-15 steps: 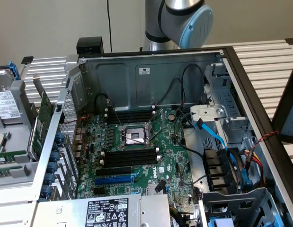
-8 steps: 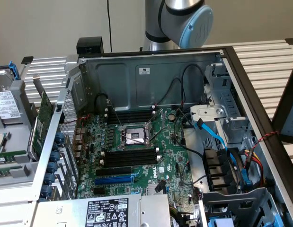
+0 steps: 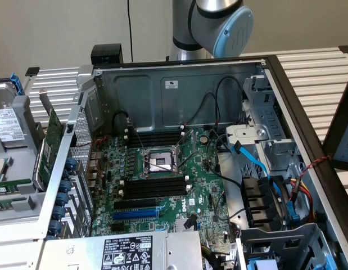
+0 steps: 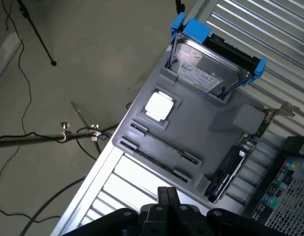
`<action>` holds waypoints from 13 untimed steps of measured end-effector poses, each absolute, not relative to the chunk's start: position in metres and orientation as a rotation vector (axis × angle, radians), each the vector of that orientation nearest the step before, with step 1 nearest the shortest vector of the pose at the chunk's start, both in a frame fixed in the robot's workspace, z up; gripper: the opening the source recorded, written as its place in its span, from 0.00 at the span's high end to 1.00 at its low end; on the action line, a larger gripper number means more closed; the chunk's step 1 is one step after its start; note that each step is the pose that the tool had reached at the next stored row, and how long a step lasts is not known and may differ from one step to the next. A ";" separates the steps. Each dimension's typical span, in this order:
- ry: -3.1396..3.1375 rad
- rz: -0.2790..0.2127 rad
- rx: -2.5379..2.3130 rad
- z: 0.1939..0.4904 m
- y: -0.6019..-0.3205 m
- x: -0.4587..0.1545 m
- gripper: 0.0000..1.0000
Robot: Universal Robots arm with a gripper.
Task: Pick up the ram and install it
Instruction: 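Pick up the ram and move it above insertion slot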
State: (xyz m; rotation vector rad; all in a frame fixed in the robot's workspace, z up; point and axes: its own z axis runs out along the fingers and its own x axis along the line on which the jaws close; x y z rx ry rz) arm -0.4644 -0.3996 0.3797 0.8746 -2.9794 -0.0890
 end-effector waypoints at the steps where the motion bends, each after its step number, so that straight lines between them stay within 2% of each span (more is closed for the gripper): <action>1: -2.971 -0.089 0.901 0.380 -0.400 -0.464 0.89; 13: -2.850 -0.082 1.218 0.378 -0.400 -0.464 0.89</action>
